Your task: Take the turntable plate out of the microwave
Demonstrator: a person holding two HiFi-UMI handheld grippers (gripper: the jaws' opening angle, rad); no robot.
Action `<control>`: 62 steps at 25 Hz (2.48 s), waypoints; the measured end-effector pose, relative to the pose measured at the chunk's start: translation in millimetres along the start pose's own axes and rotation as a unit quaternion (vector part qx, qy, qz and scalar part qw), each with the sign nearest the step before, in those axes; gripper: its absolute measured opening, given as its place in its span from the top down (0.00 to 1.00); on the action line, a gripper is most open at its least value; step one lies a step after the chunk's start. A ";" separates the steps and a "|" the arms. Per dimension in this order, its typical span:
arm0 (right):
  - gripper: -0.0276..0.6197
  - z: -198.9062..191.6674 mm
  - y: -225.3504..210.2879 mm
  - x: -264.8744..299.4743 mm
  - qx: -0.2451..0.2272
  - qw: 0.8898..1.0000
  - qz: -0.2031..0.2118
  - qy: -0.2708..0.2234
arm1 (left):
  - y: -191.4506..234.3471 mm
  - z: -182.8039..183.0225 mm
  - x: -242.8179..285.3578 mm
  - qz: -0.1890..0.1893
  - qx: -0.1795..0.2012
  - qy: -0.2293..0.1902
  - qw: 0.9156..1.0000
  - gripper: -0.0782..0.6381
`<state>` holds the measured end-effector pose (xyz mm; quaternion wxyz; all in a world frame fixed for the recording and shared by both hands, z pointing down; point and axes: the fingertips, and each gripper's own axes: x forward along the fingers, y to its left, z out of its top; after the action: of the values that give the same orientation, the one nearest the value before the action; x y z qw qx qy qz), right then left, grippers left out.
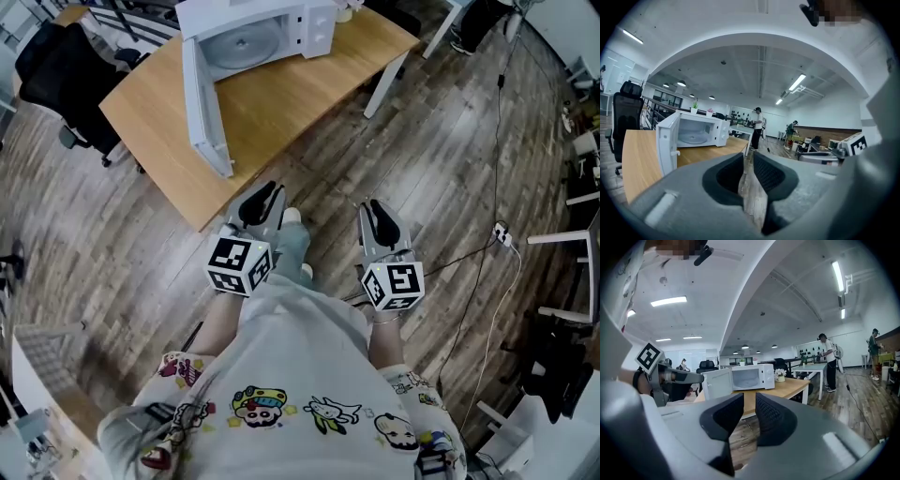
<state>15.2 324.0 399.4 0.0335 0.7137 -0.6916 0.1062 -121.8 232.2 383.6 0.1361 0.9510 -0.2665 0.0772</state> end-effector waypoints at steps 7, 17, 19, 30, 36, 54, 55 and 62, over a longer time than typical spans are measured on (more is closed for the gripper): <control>0.80 2.8 -20.4 31.2 0.006 1.000 0.006 0.003 | 15.1 7.0 36.3 0.000 -0.002 0.002 1.000 0.78; 0.77 24.7 -66.2 102.0 0.004 1.000 0.010 0.005 | 52.6 33.4 117.1 0.002 -0.003 0.000 1.000 0.77; 0.76 32.0 -76.2 119.9 0.007 1.000 0.013 0.003 | 62.1 42.8 134.8 0.004 -0.003 -0.001 1.000 0.76; 0.69 58.4 -98.7 214.1 0.023 0.999 0.035 -0.001 | 114.9 85.0 201.8 0.001 -0.002 -0.008 1.000 0.73; 0.68 63.5 -92.4 244.9 0.032 0.999 0.044 0.001 | 137.2 95.1 216.4 0.003 -0.013 -0.020 1.000 0.72; 0.64 73.6 -75.0 390.2 -0.013 0.982 0.183 0.050 | 217.3 89.6 255.1 0.106 -0.084 -0.032 0.990 0.70; 0.64 76.3 -74.6 402.0 -0.016 0.979 0.195 0.052 | 224.2 91.6 258.1 0.118 -0.087 -0.035 0.989 0.70; 0.64 93.4 -71.3 476.5 -0.033 0.959 0.276 0.064 | 271.1 108.5 274.7 0.206 -0.106 -0.057 0.971 0.70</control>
<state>105.8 -158.2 409.8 0.0702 0.4854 -0.8611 0.1339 -24.4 -156.3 399.6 0.2023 0.8584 -0.4709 0.0209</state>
